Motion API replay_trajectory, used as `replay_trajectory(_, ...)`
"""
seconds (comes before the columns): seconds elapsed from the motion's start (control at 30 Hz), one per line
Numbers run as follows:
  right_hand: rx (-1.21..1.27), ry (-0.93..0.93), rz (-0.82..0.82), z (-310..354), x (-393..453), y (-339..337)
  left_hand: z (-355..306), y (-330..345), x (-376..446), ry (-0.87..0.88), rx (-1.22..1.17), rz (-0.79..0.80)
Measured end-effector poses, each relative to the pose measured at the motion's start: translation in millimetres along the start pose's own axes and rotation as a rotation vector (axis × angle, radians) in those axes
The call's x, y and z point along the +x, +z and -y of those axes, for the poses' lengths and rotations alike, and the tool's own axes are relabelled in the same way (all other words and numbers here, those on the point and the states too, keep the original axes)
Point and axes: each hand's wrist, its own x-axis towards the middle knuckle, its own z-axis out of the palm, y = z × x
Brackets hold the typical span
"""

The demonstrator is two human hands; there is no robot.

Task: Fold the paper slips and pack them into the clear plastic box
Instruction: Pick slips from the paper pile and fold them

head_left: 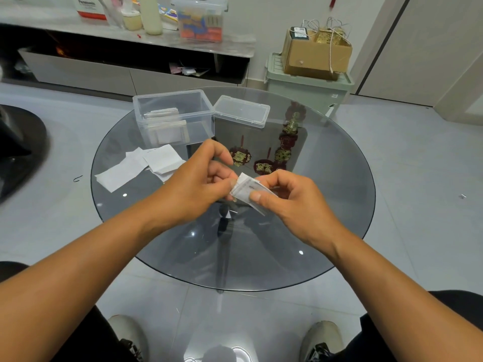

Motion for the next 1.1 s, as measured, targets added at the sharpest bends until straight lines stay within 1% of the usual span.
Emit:
replay_trajectory(0.13,-0.005,-0.054,-0.037,2,-4,-2,1,5,0,-0.041,-0.031,0.046)
replay_trajectory(0.2,-0.068,-0.104,-0.042,2,-5,-4,0,3,0,-0.063,-0.047,0.069)
replay_trajectory(0.23,-0.141,-0.138,-0.037,1,-6,-5,-1,3,-1,-0.057,-0.046,0.093)
replay_trajectory(0.3,-0.384,-0.229,0.006,-1,-6,-6,-1,1,-2,-0.01,0.034,0.121)
replay_trajectory(0.33,-0.526,-0.267,0.049,-2,-5,-5,-1,-1,-2,0.01,0.116,0.095)
replay_trajectory(0.4,-0.757,-0.281,0.132,-2,-2,-1,1,-10,-1,0.035,0.333,-0.056)
replay_trajectory(0.47,-0.855,-0.259,0.156,-1,-1,2,3,-28,3,0.013,0.577,-0.223)
replay_trajectory(0.53,-0.86,-0.242,0.122,2,-1,3,6,-49,6,-0.106,0.796,-0.283)
replay_trajectory(0.6,-0.872,-0.208,0.118,4,0,3,10,-64,6,-0.286,0.944,-0.249)
replay_trajectory(0.63,-0.897,-0.187,0.135,5,1,3,12,-68,5,-0.355,0.969,-0.218)
replay_trajectory(0.7,-0.913,-0.164,0.149,5,3,4,14,-69,4,-0.415,0.965,-0.15)
replay_trajectory(0.83,-0.803,-0.162,0.097,4,4,7,15,-64,4,-0.387,0.953,-0.083)
replay_trajectory(0.97,-0.596,-0.134,0.064,1,2,9,10,-57,3,-0.301,0.954,-0.01)
replay_trajectory(1.1,-0.375,-0.069,-0.008,-2,2,11,7,-44,-1,-0.201,0.795,0.083)
